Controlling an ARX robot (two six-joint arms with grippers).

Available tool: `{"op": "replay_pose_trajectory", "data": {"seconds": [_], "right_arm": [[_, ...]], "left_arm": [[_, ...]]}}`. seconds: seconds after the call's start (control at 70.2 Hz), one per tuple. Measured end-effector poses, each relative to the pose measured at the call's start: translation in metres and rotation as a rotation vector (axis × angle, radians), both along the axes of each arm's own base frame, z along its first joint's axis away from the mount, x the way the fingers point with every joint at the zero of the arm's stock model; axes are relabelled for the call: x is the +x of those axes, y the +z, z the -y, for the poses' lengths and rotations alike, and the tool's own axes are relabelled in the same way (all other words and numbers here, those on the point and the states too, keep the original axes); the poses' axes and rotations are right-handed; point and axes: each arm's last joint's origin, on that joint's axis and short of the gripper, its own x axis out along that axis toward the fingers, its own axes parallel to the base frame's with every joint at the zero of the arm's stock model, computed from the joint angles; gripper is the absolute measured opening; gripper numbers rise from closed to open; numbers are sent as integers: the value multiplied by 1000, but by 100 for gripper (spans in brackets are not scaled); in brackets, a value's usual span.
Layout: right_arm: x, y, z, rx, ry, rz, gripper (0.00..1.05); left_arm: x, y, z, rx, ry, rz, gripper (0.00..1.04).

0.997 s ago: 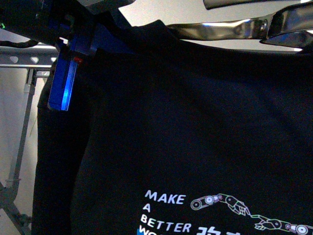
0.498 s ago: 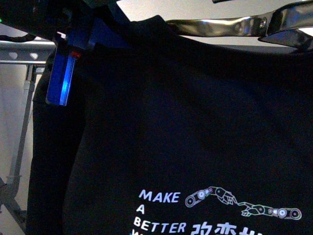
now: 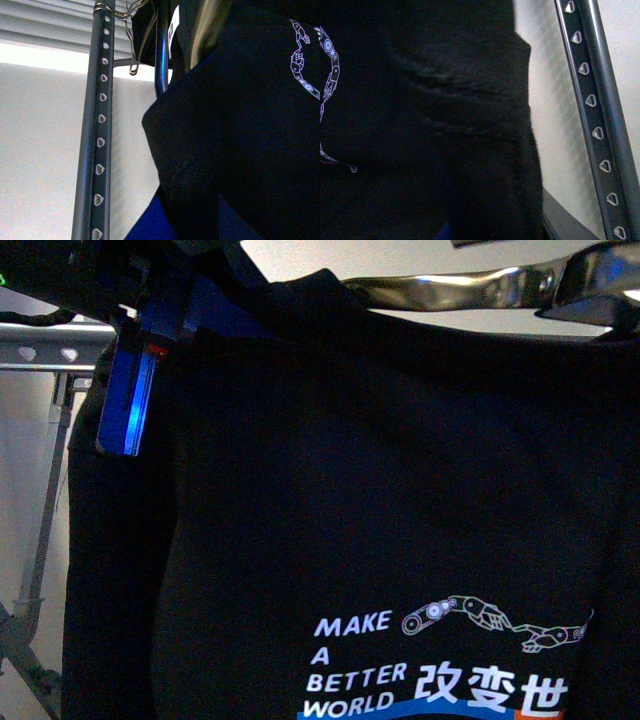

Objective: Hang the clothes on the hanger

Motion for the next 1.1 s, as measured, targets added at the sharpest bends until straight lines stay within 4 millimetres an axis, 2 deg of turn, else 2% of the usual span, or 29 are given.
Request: {"op": "replay_pose_trajectory", "data": {"seconds": [0.071, 0.199, 0.342, 0.37, 0.498, 0.555, 0.74, 1.096], "right_arm": [[0, 0, 0, -10, 3, 6, 9], [-1, -1, 3, -15, -6, -6, 9], [-2, -1, 5, -12, -11, -14, 9], [-2, 0, 5, -5, -10, -22, 9], [-3, 0, 8, 29, -14, -53, 9], [-3, -1, 12, 67, -18, -83, 9], [-8, -6, 23, 225, -41, -226, 9], [-10, -29, 44, 191, -112, -296, 9]], "left_arm": [[0, 0, 0, -1, -5, 3, 17], [-3, 3, 0, -5, -7, 15, 42], [-3, 4, 0, -5, -9, 15, 63], [-3, 4, 0, -5, -10, 15, 71], [-3, 4, 0, -6, -10, 15, 88], [-3, 4, 0, -5, -10, 15, 99], [-3, 4, 0, -7, -14, 17, 98], [-3, 4, 0, -7, -13, 19, 98]]}}
